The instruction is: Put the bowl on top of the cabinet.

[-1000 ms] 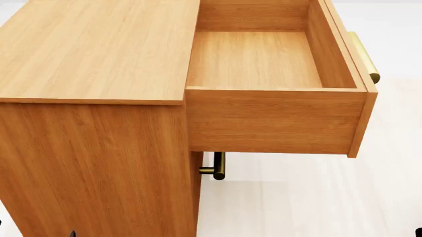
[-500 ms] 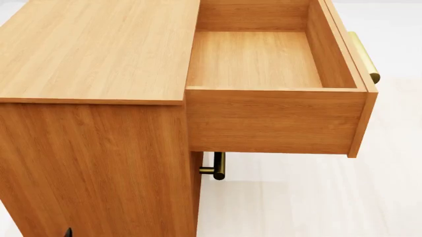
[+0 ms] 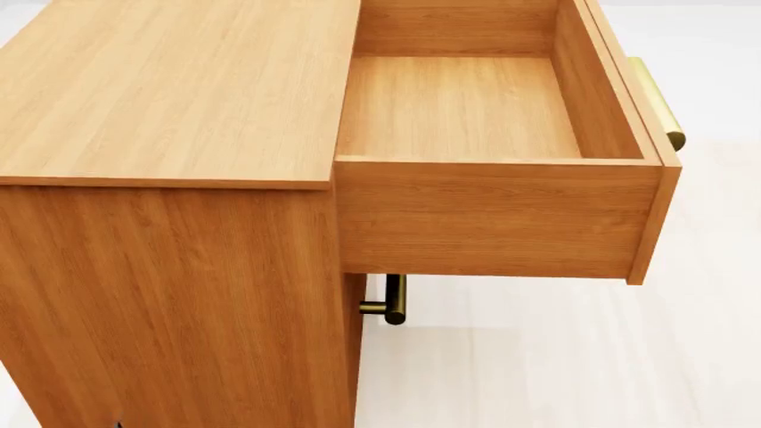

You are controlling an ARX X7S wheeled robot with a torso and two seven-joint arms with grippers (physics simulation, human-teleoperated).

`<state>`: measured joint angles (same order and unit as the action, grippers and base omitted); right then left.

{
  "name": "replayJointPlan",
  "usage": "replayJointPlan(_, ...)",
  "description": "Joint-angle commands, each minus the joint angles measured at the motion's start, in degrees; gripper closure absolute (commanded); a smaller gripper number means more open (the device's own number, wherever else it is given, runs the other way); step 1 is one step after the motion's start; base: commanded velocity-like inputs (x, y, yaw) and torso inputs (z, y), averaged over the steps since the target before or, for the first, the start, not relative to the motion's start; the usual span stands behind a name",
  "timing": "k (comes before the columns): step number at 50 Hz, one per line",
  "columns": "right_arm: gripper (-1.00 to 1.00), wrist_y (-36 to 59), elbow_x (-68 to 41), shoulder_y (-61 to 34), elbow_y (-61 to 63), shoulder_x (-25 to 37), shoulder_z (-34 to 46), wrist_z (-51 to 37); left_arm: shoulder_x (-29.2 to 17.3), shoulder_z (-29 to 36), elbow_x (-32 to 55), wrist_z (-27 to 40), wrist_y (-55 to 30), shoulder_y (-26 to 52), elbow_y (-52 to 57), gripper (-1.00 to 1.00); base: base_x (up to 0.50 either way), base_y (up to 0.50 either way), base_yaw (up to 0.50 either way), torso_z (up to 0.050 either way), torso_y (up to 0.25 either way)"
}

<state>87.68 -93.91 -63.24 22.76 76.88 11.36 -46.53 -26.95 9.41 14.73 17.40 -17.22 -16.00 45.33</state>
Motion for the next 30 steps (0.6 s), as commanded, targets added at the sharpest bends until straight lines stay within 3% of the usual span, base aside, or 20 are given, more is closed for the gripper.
replayJointPlan(1,1.00,2.2,-15.6,-51.7,-6.2,0.3,44.3,-14.5,-1.1,-0.8,0.5,-0.1,0.7,-1.5,1.8,-1.00,0.00,0.00,0.00,0.000,0.000)
replayJointPlan(4,1.00,2.1,-15.9,-59.3,-8.5,-2.4,51.3,-17.2,-1.6,-0.3,-0.5,-0.5,1.5,-2.0,2.0,-1.00,0.00,0.00,0.00,0.000,0.000)
replayJointPlan(15,1.00,1.5,-14.7,-67.1,-18.3,-15.8,57.9,-20.2,-2.1,-1.3,0.0,-0.1,1.9,-2.2,2.5,-1.00,0.00,0.00,0.00,0.000,0.000)
replayJointPlan(18,1.00,2.2,-7.6,-71.6,-22.7,-20.8,60.8,-12.2,-2.2,-1.5,0.0,-0.1,2.3,-2.6,2.8,-1.00,0.00,0.00,0.00,0.000,0.003)
replayJointPlan(30,1.00,2.3,15.9,-71.8,-31.8,-38.0,59.3,7.7,-2.6,-0.7,-1.8,0.3,3.3,-3.8,3.6,-1.00,0.00,0.00,0.00,0.000,0.000)
